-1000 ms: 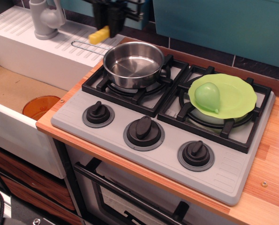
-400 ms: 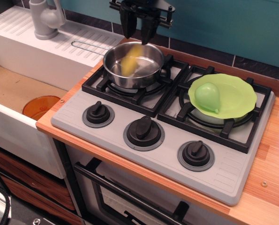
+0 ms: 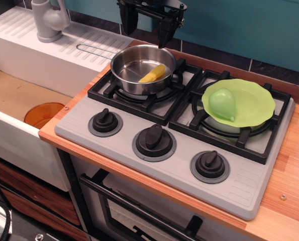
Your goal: Put smallpear on plate and fry in pot or pan on stove
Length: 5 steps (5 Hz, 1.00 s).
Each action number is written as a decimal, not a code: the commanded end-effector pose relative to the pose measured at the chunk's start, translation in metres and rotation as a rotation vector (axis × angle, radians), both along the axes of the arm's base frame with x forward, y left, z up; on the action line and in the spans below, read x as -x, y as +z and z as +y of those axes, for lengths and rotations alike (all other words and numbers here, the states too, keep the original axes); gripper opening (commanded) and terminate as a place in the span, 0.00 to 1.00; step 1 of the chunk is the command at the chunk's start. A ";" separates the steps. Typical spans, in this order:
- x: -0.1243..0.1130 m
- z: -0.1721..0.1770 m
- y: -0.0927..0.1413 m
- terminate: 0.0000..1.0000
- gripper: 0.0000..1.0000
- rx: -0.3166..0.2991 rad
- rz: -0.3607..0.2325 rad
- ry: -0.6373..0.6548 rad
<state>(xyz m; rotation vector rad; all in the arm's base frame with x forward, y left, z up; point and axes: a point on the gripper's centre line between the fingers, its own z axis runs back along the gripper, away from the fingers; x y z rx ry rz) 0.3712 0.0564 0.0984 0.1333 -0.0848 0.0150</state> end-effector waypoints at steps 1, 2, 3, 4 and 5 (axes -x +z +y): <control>0.009 -0.021 0.029 0.00 1.00 -0.018 -0.064 0.016; 0.019 -0.026 0.037 0.00 1.00 -0.010 -0.046 0.006; 0.032 -0.019 0.043 0.00 1.00 -0.017 -0.035 -0.016; 0.050 -0.013 0.043 0.00 1.00 -0.016 -0.034 -0.027; 0.068 -0.023 0.032 1.00 1.00 -0.020 -0.052 -0.011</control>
